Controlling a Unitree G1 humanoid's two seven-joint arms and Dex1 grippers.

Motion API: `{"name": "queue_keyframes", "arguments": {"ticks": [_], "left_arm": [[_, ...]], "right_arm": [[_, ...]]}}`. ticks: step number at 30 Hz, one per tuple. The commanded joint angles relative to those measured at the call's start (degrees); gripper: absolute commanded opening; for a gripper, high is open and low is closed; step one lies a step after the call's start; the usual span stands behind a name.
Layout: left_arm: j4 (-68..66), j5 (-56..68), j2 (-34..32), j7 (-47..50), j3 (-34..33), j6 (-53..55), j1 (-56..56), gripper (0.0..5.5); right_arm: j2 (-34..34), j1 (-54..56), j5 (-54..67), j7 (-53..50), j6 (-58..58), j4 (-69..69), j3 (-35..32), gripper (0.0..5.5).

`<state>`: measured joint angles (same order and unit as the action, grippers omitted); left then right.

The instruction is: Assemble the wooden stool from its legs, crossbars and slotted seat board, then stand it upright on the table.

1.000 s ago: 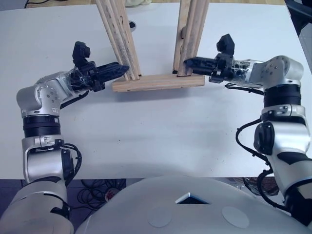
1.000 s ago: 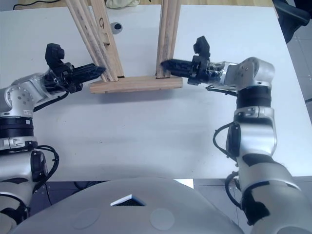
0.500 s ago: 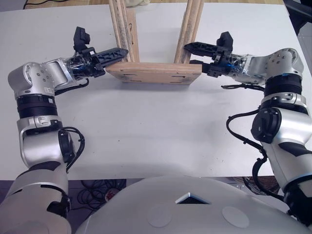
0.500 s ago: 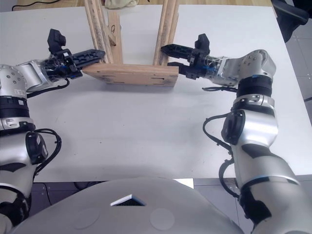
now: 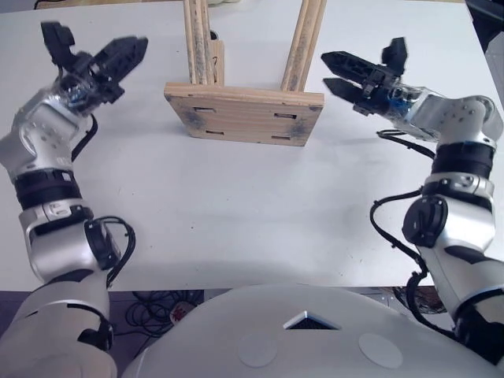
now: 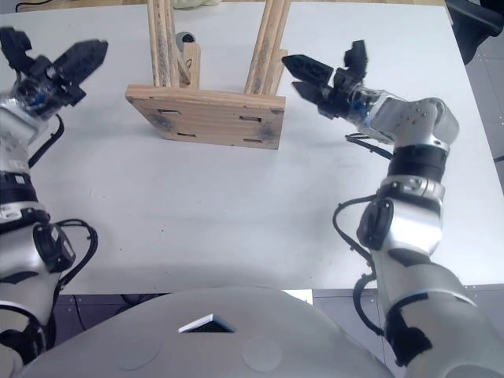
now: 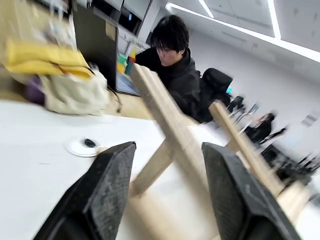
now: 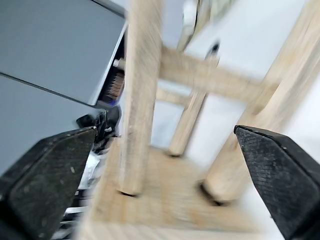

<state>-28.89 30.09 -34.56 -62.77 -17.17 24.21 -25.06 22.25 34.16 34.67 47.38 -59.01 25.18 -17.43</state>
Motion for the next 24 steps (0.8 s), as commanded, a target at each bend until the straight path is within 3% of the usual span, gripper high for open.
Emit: {"name": "queue_keyframes", "arguments": {"ticks": [1,4,12,16,20,24], "left_arm": [[1.8,-5.9,-4.3,-7.6,5.0,-9.7,4.8,2.71],[0.6,-8.6,-4.6,-10.5,7.8,-14.5,5.6,2.86],[-9.6,-13.7,0.0,-12.7,14.0,-23.8,-2.8,2.86],[-14.7,-14.5,1.4,-15.9,15.5,-25.5,-6.9,2.90],[-16.2,-13.4,2.2,-20.7,16.4,-22.4,-8.2,2.32],[-15.9,-10.8,4.6,-22.1,15.4,-16.3,-8.9,1.95]], "right_arm": [[6.2,-14.1,-10.3,7.5,20.3,-12.2,10.4,5.40],[7.6,-19.0,-11.3,12.8,29.6,-14.7,11.6,5.40],[3.2,-14.3,-11.8,15.6,34.0,-12.8,17.1,5.40],[2.0,-11.0,-15.7,16.5,38.5,-8.1,21.9,4.82],[3.6,-11.5,-18.6,18.9,39.1,-5.4,26.1,4.20],[3.4,-10.3,-16.6,19.6,33.9,-3.9,25.6,3.46]]}}
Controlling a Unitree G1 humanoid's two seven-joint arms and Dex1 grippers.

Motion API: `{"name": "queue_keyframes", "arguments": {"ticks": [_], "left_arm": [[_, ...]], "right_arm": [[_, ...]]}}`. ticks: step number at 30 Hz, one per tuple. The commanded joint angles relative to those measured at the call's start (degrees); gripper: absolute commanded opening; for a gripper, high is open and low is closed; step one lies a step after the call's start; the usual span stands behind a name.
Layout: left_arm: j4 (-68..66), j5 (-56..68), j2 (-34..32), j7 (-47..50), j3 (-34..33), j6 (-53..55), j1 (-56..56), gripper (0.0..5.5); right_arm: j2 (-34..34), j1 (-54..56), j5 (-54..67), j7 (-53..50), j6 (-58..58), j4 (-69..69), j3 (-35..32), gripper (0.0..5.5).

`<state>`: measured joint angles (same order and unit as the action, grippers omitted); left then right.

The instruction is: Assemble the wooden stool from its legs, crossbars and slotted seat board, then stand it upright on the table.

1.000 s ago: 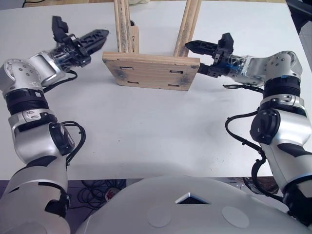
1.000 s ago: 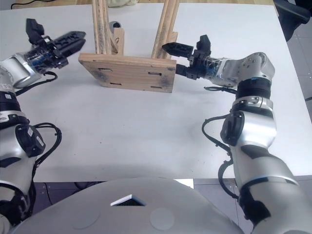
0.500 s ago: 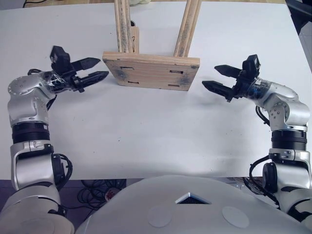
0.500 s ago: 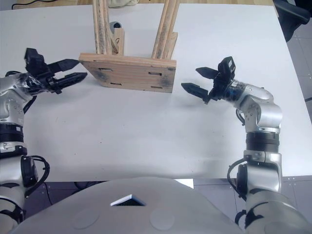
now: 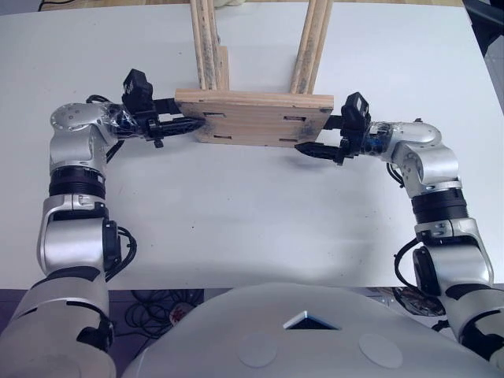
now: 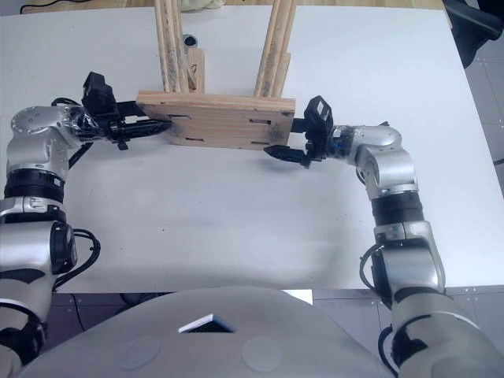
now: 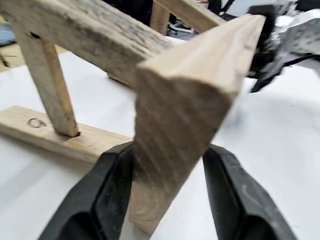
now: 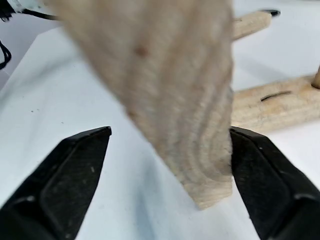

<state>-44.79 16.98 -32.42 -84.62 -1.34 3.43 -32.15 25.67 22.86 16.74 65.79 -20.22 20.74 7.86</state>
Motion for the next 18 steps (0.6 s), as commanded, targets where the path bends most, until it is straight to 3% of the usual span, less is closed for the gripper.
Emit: {"name": "queue_keyframes", "arguments": {"ticks": [1,6,9,11,15,18], "left_arm": [[0.8,3.2,2.5,-1.0,-0.8,7.7,-1.7,1.95],[10.2,13.7,-0.1,-3.4,-4.1,36.3,-0.3,1.95],[17.7,26.5,-0.2,3.6,-11.9,58.4,0.9,1.92],[20.2,33.1,1.4,13.7,-21.1,70.5,0.5,1.78],[26.2,35.5,10.6,39.0,-44.0,86.9,-4.8,1.49],[29.3,31.9,19.0,58.1,-57.3,89.1,-11.7,1.35]], "right_arm": [[0.4,1.2,3.6,1.8,-9.6,-0.6,-0.5,3.32],[2.2,3.9,23.3,3.2,-41.3,-9.5,-10.1,2.57],[-1.6,9.6,35.9,-2.4,-60.2,-10.2,-22.5,2.45],[-5.3,14.3,39.8,-7.8,-69.3,-6.1,-32.0,2.37],[-12.9,20.0,51.1,-28.0,-72.3,-0.5,-50.4,1.97],[-17.4,15.0,85.5,-61.3,-51.5,-7.2,-45.8,1.66]]}}
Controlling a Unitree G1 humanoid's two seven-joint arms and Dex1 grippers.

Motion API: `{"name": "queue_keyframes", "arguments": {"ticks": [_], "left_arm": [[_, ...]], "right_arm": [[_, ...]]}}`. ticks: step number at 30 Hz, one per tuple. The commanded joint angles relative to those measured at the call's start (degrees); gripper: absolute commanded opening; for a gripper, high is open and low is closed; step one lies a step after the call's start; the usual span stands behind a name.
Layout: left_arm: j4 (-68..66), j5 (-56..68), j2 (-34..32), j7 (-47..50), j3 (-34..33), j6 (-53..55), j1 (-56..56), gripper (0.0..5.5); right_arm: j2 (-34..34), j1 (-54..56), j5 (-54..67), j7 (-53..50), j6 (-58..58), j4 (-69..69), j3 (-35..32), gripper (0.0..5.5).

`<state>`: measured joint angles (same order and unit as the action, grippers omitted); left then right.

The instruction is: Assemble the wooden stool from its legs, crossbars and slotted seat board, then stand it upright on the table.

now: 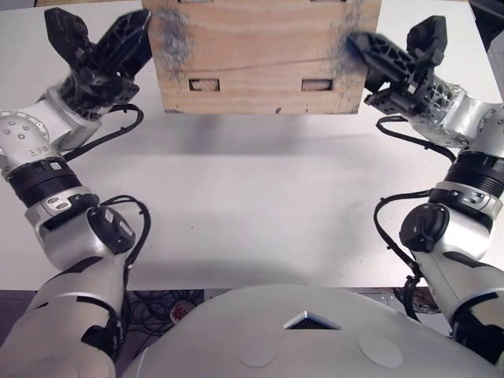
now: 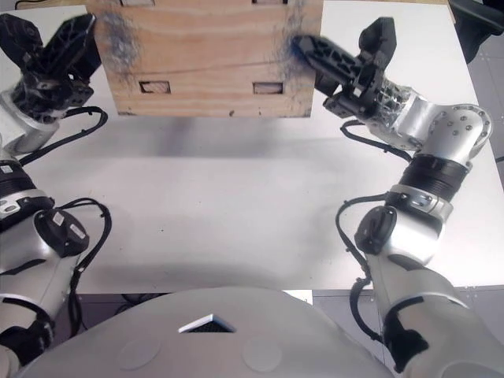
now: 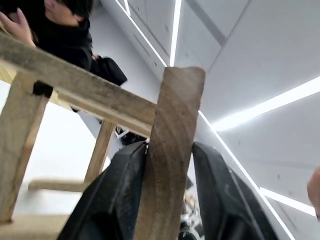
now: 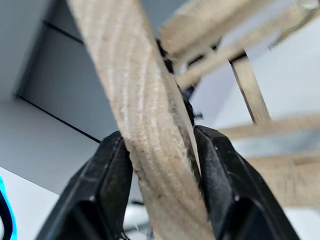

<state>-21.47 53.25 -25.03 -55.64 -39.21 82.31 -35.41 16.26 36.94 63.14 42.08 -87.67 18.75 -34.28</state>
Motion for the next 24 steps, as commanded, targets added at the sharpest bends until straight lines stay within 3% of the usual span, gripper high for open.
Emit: {"name": "queue_keyframes", "arguments": {"ticks": [1,3,7,10,16,17,24], "left_arm": [[6.9,-8.0,14.4,34.6,-23.7,10.2,-11.1,1.32],[6.6,-10.8,17.9,45.5,-28.2,6.4,-14.5,1.29],[-3.7,-9.7,18.1,59.2,-25.6,-9.3,-17.6,1.27],[-12.1,-10.9,17.8,63.4,-22.8,-20.2,-19.0,1.27],[-25.6,-11.7,17.2,62.9,-16.8,-35.6,-21.6,1.07],[-27.0,-11.2,16.8,61.9,-16.6,-37.7,-21.8,1.26],[-25.3,-8.5,14.0,52.9,-14.6,-48.6,-17.7,2.22]], "right_arm": [[-9.3,-0.3,45.4,-45.5,21.0,-7.2,-1.9,1.58],[-11.6,0.6,49.0,-55.4,26.1,-8.2,-1.1,1.47],[-15.0,6.3,49.6,-72.7,35.2,-6.0,-0.5,1.37],[-14.9,8.4,47.7,-78.0,38.1,-0.7,0.4,1.36],[-8.6,11.3,38.4,-75.1,38.1,15.8,1.2,1.35],[-7.6,11.3,37.4,-73.7,37.0,17.9,1.4,1.74],[-4.7,8.5,33.7,-60.3,35.7,22.2,-2.2,2.94]]}}
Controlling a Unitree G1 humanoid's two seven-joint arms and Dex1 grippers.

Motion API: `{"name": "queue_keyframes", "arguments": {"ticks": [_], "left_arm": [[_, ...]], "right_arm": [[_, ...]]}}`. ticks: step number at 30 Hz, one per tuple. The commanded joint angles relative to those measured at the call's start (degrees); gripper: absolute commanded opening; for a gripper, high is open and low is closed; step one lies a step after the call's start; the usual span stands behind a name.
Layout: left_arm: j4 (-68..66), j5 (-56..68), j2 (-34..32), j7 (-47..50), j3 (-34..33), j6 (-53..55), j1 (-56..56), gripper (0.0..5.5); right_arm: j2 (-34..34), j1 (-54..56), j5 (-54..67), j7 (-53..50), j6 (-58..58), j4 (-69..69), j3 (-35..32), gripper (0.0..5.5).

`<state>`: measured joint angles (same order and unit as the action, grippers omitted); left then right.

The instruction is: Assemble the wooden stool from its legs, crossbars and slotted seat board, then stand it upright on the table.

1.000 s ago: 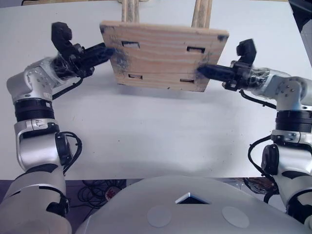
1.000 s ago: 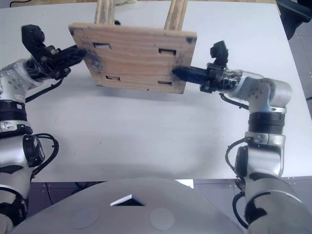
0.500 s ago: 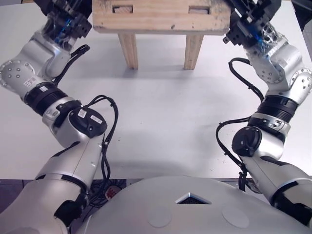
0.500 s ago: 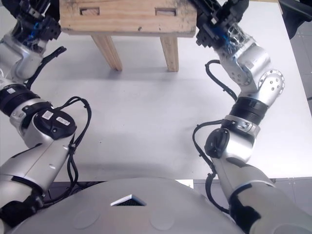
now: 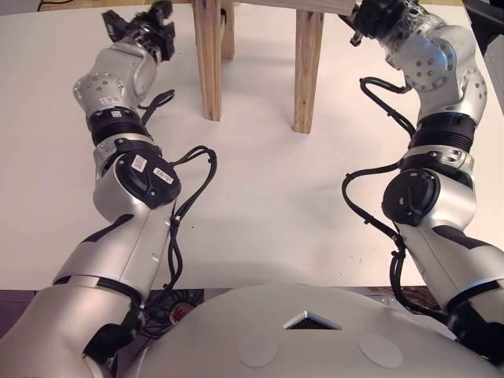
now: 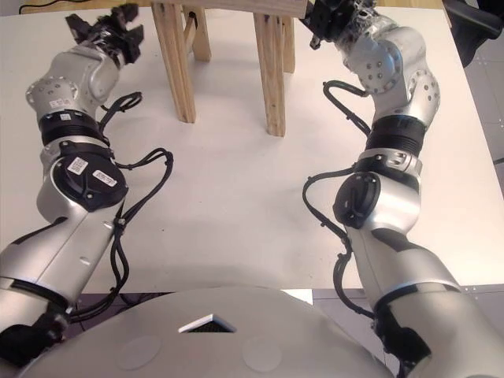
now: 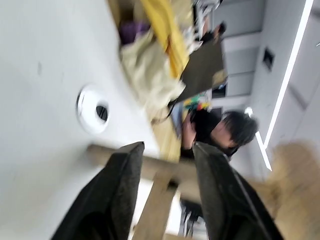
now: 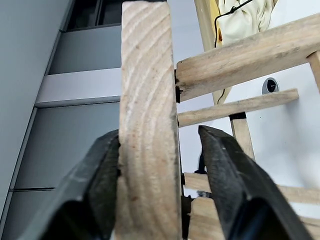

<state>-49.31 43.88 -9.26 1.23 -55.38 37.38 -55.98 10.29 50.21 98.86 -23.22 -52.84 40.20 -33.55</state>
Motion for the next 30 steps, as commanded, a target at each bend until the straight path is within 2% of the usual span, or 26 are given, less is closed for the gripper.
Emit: {"name": "queue_keyframes", "arguments": {"ticks": [1,2,5,7,9,11,13,16,20,24,27,30], "left_arm": [[3.7,1.4,-1.9,-4.6,1.4,-4.3,4.6,2.35],[4.9,1.4,-2.1,-5.4,1.9,-4.9,6.5,2.57],[9.1,1.3,-1.1,-5.6,3.8,-5.9,12.5,2.85],[13.9,-0.3,0.3,-6.4,7.4,-5.8,17.4,2.85],[18.8,-4.7,1.0,-6.8,14.2,-4.0,24.0,2.91],[24.3,-10.3,0.7,-7.8,22.1,-2.8,31.3,2.91],[29.7,-13.1,0.5,-11.4,26.9,-5.2,36.9,2.91],[39.4,-10.9,2.1,-14.1,28.6,-6.4,41.8,2.45],[46.5,-13.7,-0.5,-17.8,35.5,-5.8,45.1,1.97],[48.2,-14.2,-2.1,-18.2,37.5,-4.4,45.6,1.44],[45.6,-15.0,-2.8,-17.8,36.6,-6.9,44.4,0.97],[42.7,-15.7,-0.3,-15.9,36.2,-11.1,43.2,0.52]], "right_arm": [[0.8,-5.4,-1.5,7.8,1.1,-0.6,-4.1,3.07],[0.1,-5.8,-0.9,9.8,1.7,-1.7,-5.2,3.33],[-2.6,-7.5,1.0,16.2,4.1,-6.5,-8.3,3.34],[-4.3,-9.5,-0.4,21.1,6.2,-11.3,-8.5,3.34],[-5.3,-14.9,-9.2,25.6,12.8,-17.9,-6.5,3.03],[-4.4,-23.3,-28.2,27.2,23.7,-23.4,1.2,2.73],[-5.7,-30.3,-41.1,26.8,30.5,-28.2,7.0,2.36],[-11.4,-41.4,-55.4,26.2,38.7,-39.6,17.5,1.86],[-17.9,-47.3,-64.6,24.9,46.4,-45.7,24.2,1.28],[-17.4,-47.4,-68.8,24.7,49.1,-43.7,26.6,0.68],[-15.6,-45.3,-68.9,26.3,48.9,-41.8,26.6,0.14],[-13.9,-41.8,-69.7,26.7,47.8,-38.6,26.0,0.00]]}}
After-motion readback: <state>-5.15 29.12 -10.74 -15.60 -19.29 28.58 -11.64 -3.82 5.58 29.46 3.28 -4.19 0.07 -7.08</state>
